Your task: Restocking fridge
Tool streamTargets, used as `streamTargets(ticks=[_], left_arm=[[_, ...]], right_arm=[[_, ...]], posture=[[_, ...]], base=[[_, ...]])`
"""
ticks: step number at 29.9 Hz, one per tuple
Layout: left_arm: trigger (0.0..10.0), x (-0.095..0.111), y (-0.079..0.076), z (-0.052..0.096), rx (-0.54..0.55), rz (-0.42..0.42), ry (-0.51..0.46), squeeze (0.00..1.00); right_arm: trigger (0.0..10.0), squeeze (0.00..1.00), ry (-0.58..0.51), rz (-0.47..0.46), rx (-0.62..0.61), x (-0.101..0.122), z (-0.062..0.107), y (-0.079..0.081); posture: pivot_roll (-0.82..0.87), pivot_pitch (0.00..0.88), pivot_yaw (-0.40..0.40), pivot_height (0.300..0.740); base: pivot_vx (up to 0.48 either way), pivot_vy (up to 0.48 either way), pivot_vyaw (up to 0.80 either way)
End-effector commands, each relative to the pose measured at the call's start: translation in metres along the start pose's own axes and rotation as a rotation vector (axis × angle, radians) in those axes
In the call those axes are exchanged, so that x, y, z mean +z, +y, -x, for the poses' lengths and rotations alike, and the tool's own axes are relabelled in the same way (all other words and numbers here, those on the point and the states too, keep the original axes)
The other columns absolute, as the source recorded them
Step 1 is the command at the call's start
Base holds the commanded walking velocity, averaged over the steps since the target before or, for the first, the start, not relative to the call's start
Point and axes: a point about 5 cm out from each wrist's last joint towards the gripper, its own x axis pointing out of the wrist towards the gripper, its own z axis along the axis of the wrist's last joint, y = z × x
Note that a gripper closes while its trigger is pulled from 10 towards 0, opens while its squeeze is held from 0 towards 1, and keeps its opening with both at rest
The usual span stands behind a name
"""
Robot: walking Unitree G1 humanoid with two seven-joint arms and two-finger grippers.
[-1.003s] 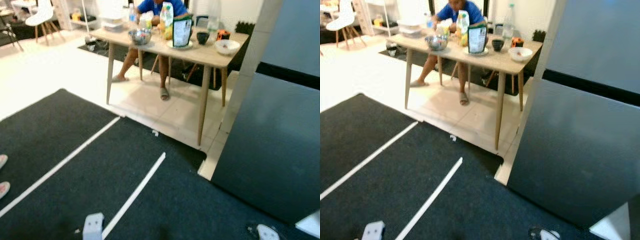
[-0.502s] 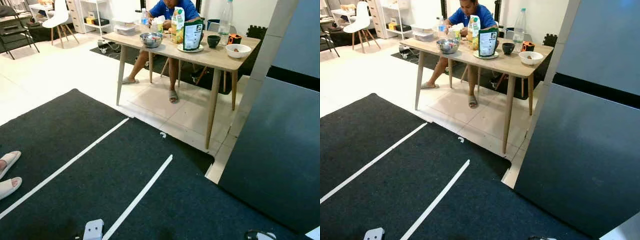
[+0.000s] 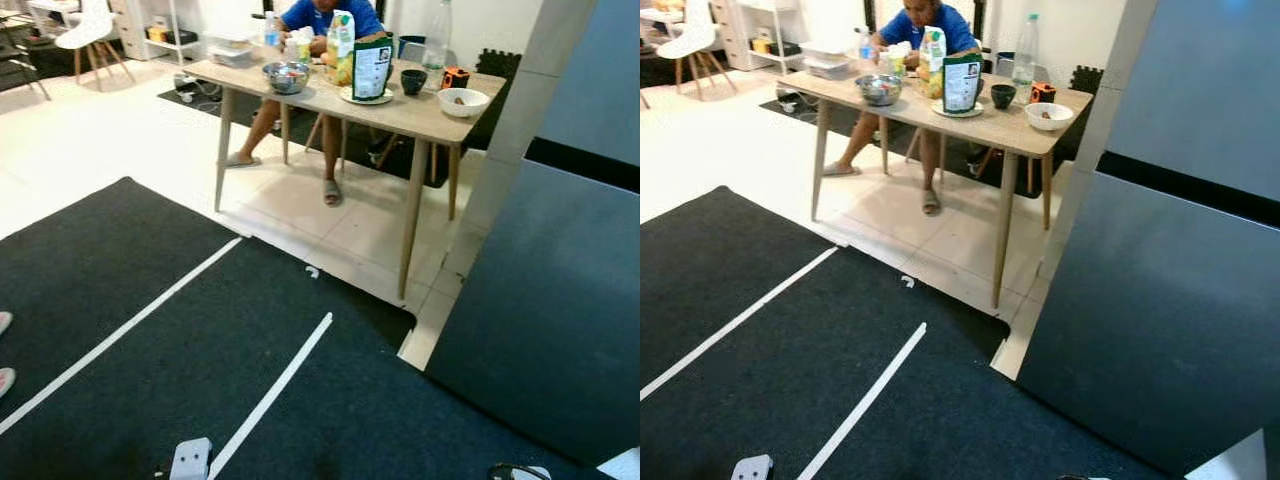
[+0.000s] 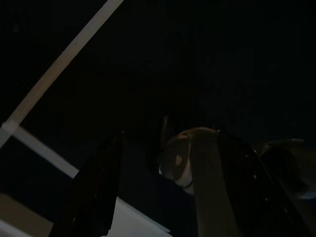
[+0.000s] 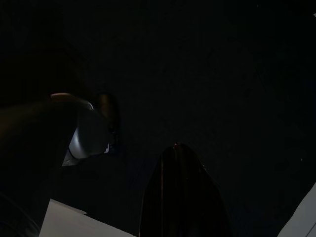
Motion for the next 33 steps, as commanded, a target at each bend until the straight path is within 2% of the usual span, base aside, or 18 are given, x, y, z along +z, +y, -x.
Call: streamTargets(ticks=[1, 5, 22, 33], left_arm=[[10.0, -0.0023, -0.0034, -0.0006, -0.013, -0.016, 0.012, 0.00], [10.0, -0.0024, -0.0029, -0.0004, -0.014, -0.022, 0.013, 0.00], [10.0, -0.0044, -0.0016, 0.0004, -0.017, -0.029, 0.020, 0.00], [10.0, -0.0050, -0.0028, 0.0002, -0.022, -0.037, 0.023, 0.00]], right_arm=[[10.0, 0.00, -0.006, 0.016, 0.001, 0.0006, 0.0003, -0.0016], [10.0, 0.00, -0.012, 0.013, 0.021, 0.0012, 0.0002, 0.0000], [10.0, 0.00, -0.018, -0.010, 0.042, -0.0001, 0.0001, 0.0038], [10.0, 0.00, -0.010, -0.024, 0.014, 0.0005, -0.0003, 0.0029]], posture=[[-0.05, 0.022, -0.035, 0.740], [-0.05, 0.021, -0.032, 0.740], [-0.04, 0.028, -0.026, 0.740], [-0.04, 0.027, -0.026, 0.740]], base=[[0.304, 0.000, 0.00], [0.301, 0.000, 0.11], [0.299, 0.000, 0.75], [0.301, 0.000, 0.00]])
